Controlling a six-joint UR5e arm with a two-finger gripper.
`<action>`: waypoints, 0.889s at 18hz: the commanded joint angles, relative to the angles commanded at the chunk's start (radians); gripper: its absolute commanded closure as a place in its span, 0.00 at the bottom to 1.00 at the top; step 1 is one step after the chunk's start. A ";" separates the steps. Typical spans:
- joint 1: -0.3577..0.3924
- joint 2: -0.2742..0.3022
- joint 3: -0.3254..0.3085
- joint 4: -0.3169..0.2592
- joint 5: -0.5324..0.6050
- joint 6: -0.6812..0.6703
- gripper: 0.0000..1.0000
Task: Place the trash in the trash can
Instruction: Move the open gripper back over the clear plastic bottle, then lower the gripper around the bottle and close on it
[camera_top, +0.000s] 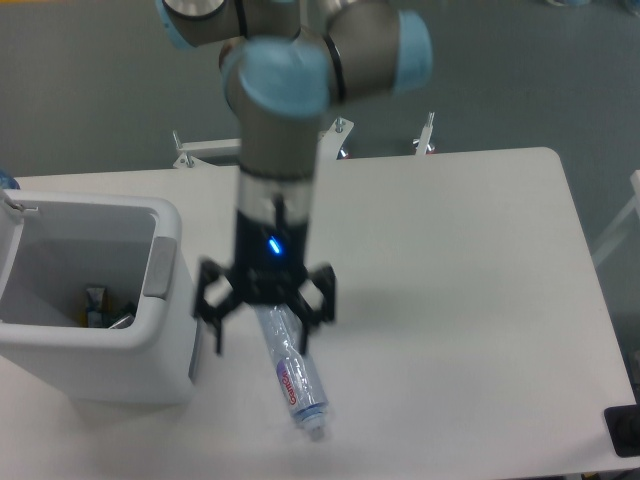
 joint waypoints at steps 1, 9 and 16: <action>0.000 -0.011 0.008 -0.029 0.000 0.002 0.00; -0.005 -0.193 0.209 -0.353 0.069 0.003 0.00; -0.026 -0.282 0.239 -0.371 0.175 0.003 0.01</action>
